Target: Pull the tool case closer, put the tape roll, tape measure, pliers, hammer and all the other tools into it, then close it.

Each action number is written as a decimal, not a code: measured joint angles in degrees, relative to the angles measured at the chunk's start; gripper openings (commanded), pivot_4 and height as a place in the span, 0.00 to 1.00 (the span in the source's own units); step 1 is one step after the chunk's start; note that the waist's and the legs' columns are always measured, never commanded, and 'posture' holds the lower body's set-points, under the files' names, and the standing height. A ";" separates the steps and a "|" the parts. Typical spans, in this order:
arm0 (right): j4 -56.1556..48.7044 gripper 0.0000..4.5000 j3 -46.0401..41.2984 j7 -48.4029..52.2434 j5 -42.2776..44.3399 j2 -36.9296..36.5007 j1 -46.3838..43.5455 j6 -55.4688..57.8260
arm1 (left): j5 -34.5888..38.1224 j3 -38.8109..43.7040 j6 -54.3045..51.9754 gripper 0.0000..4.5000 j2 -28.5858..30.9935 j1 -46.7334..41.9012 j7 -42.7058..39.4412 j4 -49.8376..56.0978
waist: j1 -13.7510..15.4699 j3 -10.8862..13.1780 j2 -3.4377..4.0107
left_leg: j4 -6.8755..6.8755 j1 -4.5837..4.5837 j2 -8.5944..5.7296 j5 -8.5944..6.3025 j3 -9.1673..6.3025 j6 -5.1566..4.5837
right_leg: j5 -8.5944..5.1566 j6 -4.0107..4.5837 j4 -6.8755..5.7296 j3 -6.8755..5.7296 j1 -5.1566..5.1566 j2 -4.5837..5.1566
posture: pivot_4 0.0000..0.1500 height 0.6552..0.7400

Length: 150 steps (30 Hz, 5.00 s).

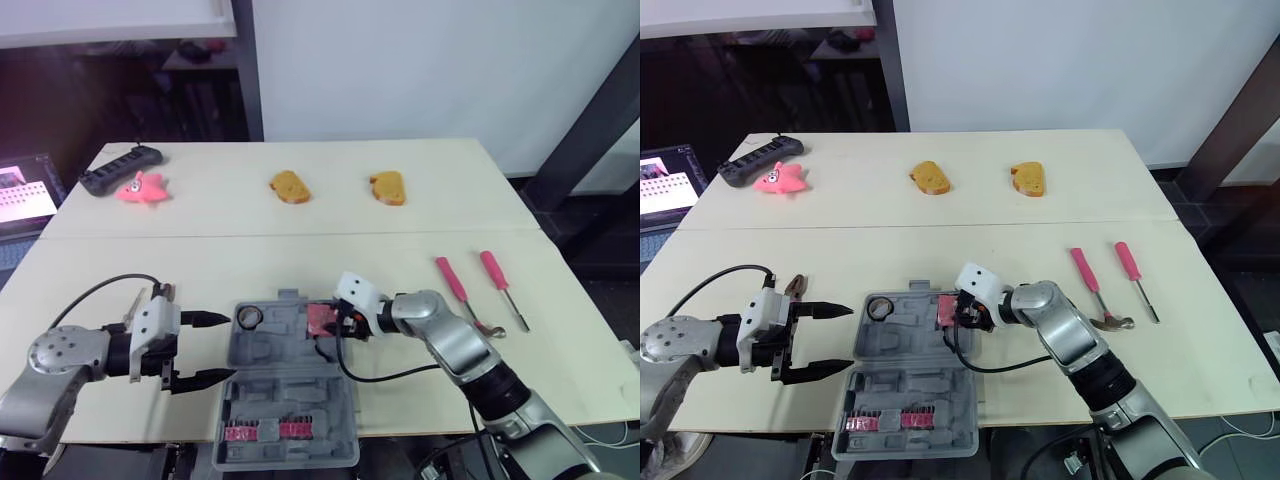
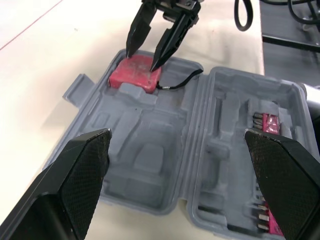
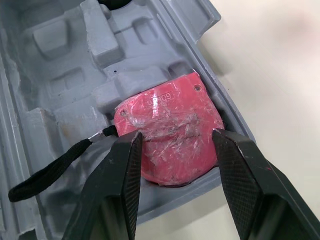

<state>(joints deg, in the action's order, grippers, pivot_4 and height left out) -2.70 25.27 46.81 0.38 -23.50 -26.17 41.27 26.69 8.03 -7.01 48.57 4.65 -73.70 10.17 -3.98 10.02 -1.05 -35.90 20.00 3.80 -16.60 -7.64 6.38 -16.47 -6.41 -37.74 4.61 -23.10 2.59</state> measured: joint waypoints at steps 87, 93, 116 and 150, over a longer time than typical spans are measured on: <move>-32.46 0.99 -18.65 4.77 26.82 -19.55 13.56 -7.59 | 0.93 11.09 -47.37 1.00 -9.48 -7.67 54.36 2.82 | 1.45 1.02 0.21 | 0.01 0.45 -0.03 0.00 0.10 0.03 | 0.20 -0.27 0.46 0.06 -0.24 0.07 | 1.00 1.00; -34.27 0.99 -18.05 2.85 26.98 -18.73 13.38 -5.55 | -1.66 8.55 -47.80 1.00 -9.21 -9.28 54.23 -1.35 | 1.53 1.02 0.21 | -0.01 0.49 -0.03 0.00 0.10 0.04 | 0.20 -0.27 0.47 0.05 -0.26 0.07 | 1.00 1.00; -37.22 0.99 -17.71 -1.61 28.07 -18.68 13.53 -1.01 | -6.74 3.38 -50.51 1.00 -9.06 -15.99 50.98 -9.54 | 1.59 1.03 0.22 | 0.01 0.48 -0.04 0.01 0.09 0.04 | 0.20 -0.27 0.46 0.04 -0.26 0.08 | 1.00 1.00; -37.23 1.00 -16.95 -2.86 27.82 -19.20 6.87 0.94 | -7.68 -4.37 -43.61 0.53 8.94 -21.00 29.18 -0.55 | 1.45 1.28 0.02 | 0.07 0.64 -0.04 0.02 0.07 0.06 | 0.16 -0.19 0.52 0.02 -0.42 0.09 | 1.00 1.00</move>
<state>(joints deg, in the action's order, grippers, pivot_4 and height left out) -39.94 8.32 43.95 28.20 -42.70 -19.30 42.21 19.01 3.66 -50.62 57.51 -16.35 -44.52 9.62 -2.52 11.30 -1.03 -35.83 20.63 3.76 -16.59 -7.57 6.44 -16.32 -6.59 -37.22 4.63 -23.51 2.69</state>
